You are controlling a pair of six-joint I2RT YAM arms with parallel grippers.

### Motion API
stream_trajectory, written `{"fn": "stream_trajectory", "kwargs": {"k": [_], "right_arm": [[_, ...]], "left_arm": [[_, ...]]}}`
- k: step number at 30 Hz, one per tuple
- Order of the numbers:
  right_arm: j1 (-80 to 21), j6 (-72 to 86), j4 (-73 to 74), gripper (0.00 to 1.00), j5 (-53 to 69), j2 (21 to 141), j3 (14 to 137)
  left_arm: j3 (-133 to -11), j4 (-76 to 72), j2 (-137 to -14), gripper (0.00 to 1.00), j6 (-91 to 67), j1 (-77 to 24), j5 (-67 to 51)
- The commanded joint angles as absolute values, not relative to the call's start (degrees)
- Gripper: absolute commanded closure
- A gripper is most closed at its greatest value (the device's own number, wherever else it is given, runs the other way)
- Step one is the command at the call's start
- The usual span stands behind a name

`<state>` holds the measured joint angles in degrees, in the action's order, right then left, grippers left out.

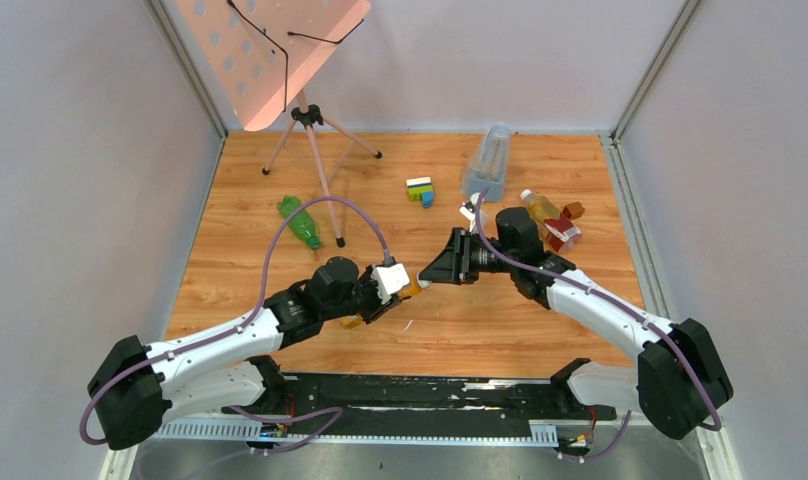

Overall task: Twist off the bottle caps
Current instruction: Unscrew the bottle cap from the plastic bottle.

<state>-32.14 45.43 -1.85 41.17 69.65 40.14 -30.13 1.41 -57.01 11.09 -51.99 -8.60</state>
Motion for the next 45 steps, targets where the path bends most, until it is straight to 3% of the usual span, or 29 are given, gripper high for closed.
{"fn": "stream_trajectory", "kwargs": {"k": [1,4,8,10,11,21,45], "right_arm": [[-31.90,44.82,-4.28,0.60,44.53,70.83,40.61],[-31.95,44.20,-4.06,0.59,44.59,70.79,40.48],[-31.95,43.45,-3.96,0.77,44.67,71.03,40.56],[-31.90,43.16,-4.04,0.96,44.53,71.23,40.60],[-31.98,42.85,-4.16,1.00,44.55,71.34,40.61],[-32.08,25.56,-7.14,1.00,41.05,63.52,37.30],[-32.32,-2.94,-8.79,1.00,46.72,52.72,34.53]], "left_arm": [[-30.32,-0.57,-56.10,1.00,12.57,-51.87,-8.07],[-30.39,-0.68,-56.28,1.00,12.35,-51.92,-8.13],[-30.34,-0.70,-56.46,1.00,12.14,-51.90,-8.49],[-30.40,-0.59,-56.50,1.00,12.06,-51.91,-9.04],[-30.43,-0.50,-56.44,1.00,12.01,-51.93,-9.31],[-32.04,1.46,-57.05,1.00,8.23,-50.39,-17.23],[-38.40,7.98,-60.78,1.00,7.45,-48.05,-45.09]]}}
